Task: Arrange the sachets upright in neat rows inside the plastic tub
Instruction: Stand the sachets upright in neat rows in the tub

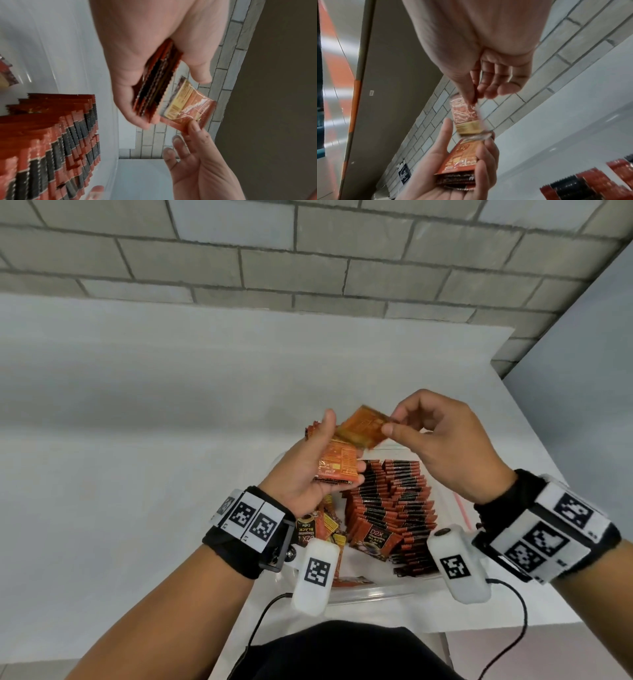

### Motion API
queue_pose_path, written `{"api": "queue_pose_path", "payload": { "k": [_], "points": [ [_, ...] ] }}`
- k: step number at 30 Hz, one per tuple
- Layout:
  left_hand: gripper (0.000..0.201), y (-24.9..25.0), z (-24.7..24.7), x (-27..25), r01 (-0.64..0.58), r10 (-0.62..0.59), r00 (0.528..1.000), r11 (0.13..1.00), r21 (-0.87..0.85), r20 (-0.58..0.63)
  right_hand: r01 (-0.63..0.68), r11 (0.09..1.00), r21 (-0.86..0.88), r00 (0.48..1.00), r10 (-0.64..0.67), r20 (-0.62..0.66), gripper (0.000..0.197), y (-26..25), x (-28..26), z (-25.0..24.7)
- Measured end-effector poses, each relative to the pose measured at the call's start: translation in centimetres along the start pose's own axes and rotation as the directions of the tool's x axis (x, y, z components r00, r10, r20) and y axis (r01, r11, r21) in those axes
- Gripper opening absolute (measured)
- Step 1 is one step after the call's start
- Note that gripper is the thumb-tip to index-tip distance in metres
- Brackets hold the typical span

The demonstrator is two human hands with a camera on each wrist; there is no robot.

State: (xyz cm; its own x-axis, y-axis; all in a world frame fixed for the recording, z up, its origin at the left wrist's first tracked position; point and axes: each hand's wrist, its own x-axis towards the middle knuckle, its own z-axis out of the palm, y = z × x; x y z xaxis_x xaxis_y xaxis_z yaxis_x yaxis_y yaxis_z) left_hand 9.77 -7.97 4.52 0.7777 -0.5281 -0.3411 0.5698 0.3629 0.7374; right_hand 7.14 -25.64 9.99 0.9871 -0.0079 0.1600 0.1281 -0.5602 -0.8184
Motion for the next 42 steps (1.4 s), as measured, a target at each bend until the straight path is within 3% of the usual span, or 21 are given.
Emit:
{"api": "queue_pose_path", "payload": {
  "k": [3, 5, 7, 9, 11, 13, 15, 17, 20, 23, 25, 30, 32, 33, 36, 39, 42],
  "points": [
    [0.035, 0.2, -0.2, 0.1, -0.026, 0.022, 0.999, 0.994, -0.102, -0.035, 0.144, 0.985, -0.094, 0.990, -0.144, 0.011, 0.016, -0.2, -0.7, 0.1],
    [0.014, 0.3, -0.3, 0.2, -0.071, 0.065, 0.997, 0.986, -0.150, -0.048, 0.206, 0.963, -0.173, 0.971, -0.179, 0.160, 0.015, 0.2, -1.3, 0.6],
    [0.019, 0.3, -0.5, 0.4, -0.147, 0.138, 0.988, 0.981, -0.128, -0.074, 0.182, 0.958, -0.220, 0.954, -0.117, 0.277, 0.022, 0.5, -1.7, 0.8],
    [0.027, 0.4, -0.5, 0.5, -0.213, 0.205, 0.975, 0.972, -0.100, -0.083, 0.086, 0.977, -0.195, 0.957, -0.027, 0.289, 0.031, 0.5, -1.8, 0.7],
    [0.032, 0.5, -0.6, 0.7, -0.255, 0.244, 0.964, 0.961, -0.111, -0.104, -0.108, 0.990, -0.096, 0.959, 0.129, 0.253, 0.039, 0.2, -1.6, 0.7],
    [0.033, 0.5, -0.5, 0.7, -0.281, 0.266, 0.957, 0.950, -0.135, -0.118, -0.329, 0.943, 0.049, 0.914, 0.305, 0.267, 0.035, 0.1, -1.5, 0.8],
    [0.033, 0.4, -0.5, 0.7, -0.285, 0.273, 0.957, 0.948, -0.142, -0.098, -0.460, 0.869, 0.183, 0.863, 0.389, 0.323, 0.021, 0.1, -1.4, 0.9],
    [0.035, 0.3, -0.6, 0.6, -0.280, 0.273, 0.960, 0.950, -0.138, -0.070, -0.499, 0.806, 0.320, 0.856, 0.402, 0.324, 0.011, -0.1, -1.2, 1.0],
    [0.039, 0.1, -0.3, 0.4, -0.271, 0.268, 0.962, 0.957, -0.101, -0.040, -0.511, 0.726, 0.461, 0.859, 0.449, 0.246, 0.010, -0.4, -0.5, 0.8],
    [0.041, -0.2, 0.0, 0.2, -0.294, 0.291, 0.956, 0.952, -0.089, -0.039, -0.578, 0.628, 0.521, 0.811, 0.508, 0.288, 0.012, -0.7, -0.4, 1.1],
    [0.043, -0.3, -0.2, 0.2, -0.303, 0.300, 0.953, 0.948, -0.094, -0.043, -0.587, 0.629, 0.509, 0.808, 0.498, 0.316, 0.017, -0.5, -0.6, 1.2],
    [0.026, 0.2, -0.4, -0.1, -0.273, 0.263, 0.960, 0.955, -0.119, -0.096, -0.474, 0.780, 0.408, 0.880, 0.428, 0.203, 0.012, -0.3, -0.8, 0.1],
    [0.021, 0.7, -0.7, 0.2, -0.264, 0.231, 0.955, 0.947, -0.181, -0.184, -0.379, 0.912, 0.157, 0.908, 0.335, 0.250, 0.013, -0.1, -1.7, -0.4],
    [0.018, 0.9, -1.0, 0.3, -0.267, 0.223, 0.949, 0.944, -0.193, -0.225, -0.272, 0.962, -0.032, 0.910, 0.268, 0.317, 0.013, 0.2, -2.4, -0.4],
    [0.009, 1.3, -1.4, 0.4, -0.267, 0.210, 0.939, 0.945, -0.190, -0.273, 0.037, 0.918, -0.395, 0.832, 0.190, 0.521, 0.010, 1.5, -4.9, 0.6],
    [0.008, 1.1, -1.4, 0.3, -0.253, 0.197, 0.942, 0.948, -0.193, -0.272, 0.131, 0.850, -0.510, 0.770, 0.236, 0.593, 0.008, 2.8, -5.9, 1.6],
    [0.009, 0.8, -1.3, 0.1, -0.238, 0.188, 0.947, 0.955, -0.176, -0.259, 0.205, 0.779, -0.593, 0.744, 0.269, 0.611, 0.004, 3.3, -5.6, 2.2]
  ]
}}
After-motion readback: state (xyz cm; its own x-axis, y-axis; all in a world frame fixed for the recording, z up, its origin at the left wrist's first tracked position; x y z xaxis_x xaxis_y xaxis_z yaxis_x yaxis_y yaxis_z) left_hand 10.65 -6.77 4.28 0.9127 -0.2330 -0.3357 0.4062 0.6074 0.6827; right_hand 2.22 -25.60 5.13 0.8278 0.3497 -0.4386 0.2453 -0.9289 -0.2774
